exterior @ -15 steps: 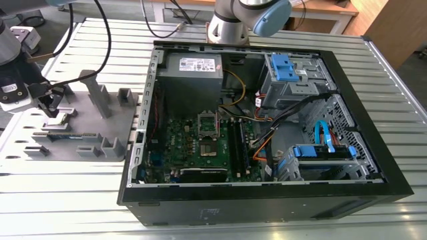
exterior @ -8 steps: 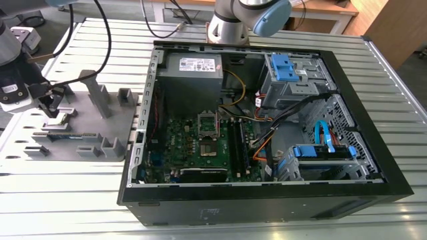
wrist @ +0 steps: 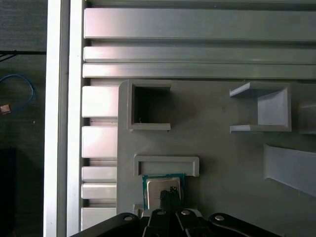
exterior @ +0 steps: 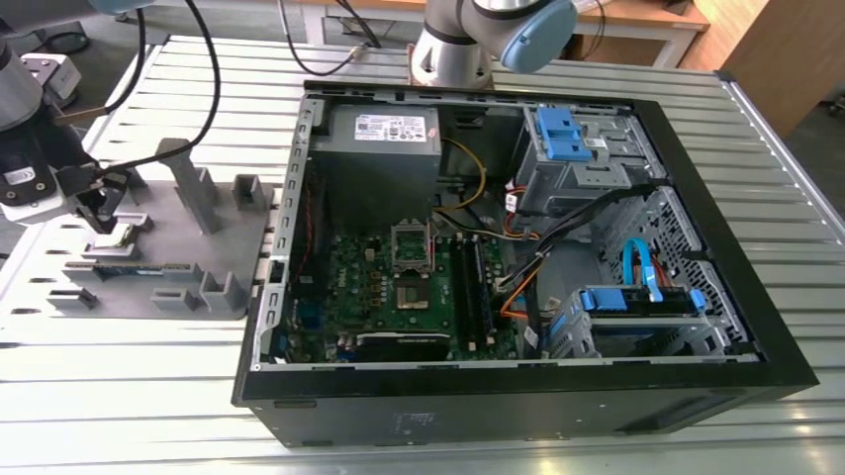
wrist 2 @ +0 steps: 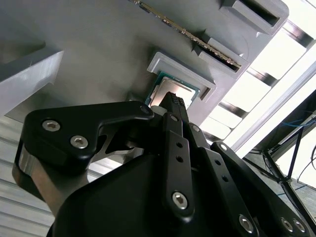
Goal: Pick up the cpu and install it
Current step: 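Pick up the cpu and move it towards the insertion slot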
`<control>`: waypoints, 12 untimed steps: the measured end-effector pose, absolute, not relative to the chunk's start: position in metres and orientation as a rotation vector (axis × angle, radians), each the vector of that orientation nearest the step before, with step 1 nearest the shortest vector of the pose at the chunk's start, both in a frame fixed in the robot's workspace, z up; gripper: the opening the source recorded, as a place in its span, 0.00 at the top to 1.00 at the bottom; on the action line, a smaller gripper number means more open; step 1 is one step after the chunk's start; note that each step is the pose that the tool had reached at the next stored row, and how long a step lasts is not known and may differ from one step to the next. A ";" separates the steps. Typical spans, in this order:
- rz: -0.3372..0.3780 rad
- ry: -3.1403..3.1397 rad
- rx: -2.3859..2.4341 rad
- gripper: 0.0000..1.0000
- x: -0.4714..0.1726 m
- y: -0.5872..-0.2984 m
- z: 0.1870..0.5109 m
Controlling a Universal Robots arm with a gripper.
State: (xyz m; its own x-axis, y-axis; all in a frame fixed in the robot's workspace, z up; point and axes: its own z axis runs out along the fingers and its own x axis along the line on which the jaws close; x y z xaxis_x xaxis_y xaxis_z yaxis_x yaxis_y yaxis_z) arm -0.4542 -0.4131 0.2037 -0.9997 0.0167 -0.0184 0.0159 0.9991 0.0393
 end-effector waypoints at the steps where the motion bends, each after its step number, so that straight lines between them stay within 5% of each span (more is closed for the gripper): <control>1: 0.061 3.122 0.025 0.89 -0.454 -0.413 0.204; 6: 0.061 3.122 0.025 0.83 -0.454 -0.413 0.204; 12: 0.061 3.122 0.025 0.59 -0.454 -0.413 0.203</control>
State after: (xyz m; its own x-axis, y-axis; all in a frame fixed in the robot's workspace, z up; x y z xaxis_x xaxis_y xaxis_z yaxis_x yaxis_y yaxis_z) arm -0.4542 -0.4131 0.2035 -0.9997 0.0166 -0.0184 0.0159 0.9991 0.0393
